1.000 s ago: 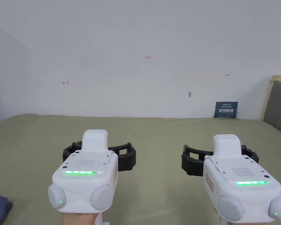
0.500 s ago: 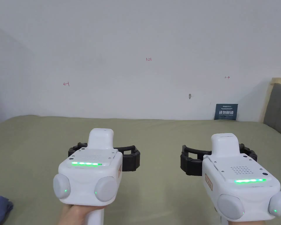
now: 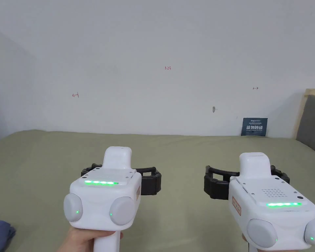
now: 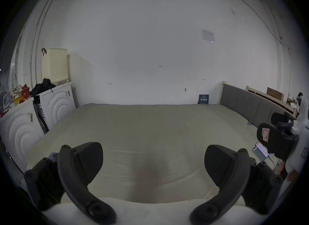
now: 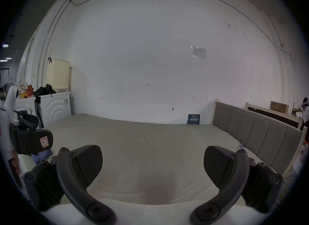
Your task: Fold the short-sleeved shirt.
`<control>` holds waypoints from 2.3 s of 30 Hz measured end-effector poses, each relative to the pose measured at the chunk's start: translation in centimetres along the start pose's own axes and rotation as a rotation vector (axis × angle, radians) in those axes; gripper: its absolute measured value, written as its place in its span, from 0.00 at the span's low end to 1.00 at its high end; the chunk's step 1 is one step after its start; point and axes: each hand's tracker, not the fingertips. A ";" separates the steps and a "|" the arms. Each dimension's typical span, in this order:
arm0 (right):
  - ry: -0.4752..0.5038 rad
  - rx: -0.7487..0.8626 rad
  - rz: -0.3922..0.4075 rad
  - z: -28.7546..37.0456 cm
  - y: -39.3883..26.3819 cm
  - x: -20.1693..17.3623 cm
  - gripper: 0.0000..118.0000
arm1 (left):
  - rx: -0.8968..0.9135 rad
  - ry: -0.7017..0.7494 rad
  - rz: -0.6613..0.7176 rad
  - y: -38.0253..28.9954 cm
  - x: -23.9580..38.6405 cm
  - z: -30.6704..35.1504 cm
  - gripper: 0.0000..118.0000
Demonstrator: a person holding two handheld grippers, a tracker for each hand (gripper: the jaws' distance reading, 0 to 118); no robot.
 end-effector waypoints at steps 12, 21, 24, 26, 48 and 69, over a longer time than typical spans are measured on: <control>0.007 -0.006 -0.009 -0.2 0.0 -0.1 1.00 | 0.023 -0.052 0.042 -0.2 -1.1 -0.4 1.00; 0.019 -0.002 -0.008 0.0 0.1 -0.5 1.00 | 0.055 -0.016 0.020 -0.2 -0.9 -0.6 1.00; 0.019 -0.002 -0.002 0.0 0.1 -0.5 1.00 | 0.096 0.000 0.012 -0.2 -1.1 -0.4 1.00; 0.015 -0.002 -0.007 0.0 0.1 -0.4 1.00 | 0.105 0.005 0.008 -0.1 -1.0 -0.2 1.00; 0.009 0.020 -0.020 0.3 0.1 -0.4 1.00 | 0.146 0.008 0.008 -0.2 -1.2 0.5 1.00; 0.025 0.019 -0.025 0.1 0.4 -0.6 1.00 | 0.126 -0.006 0.006 -0.2 -1.2 0.3 1.00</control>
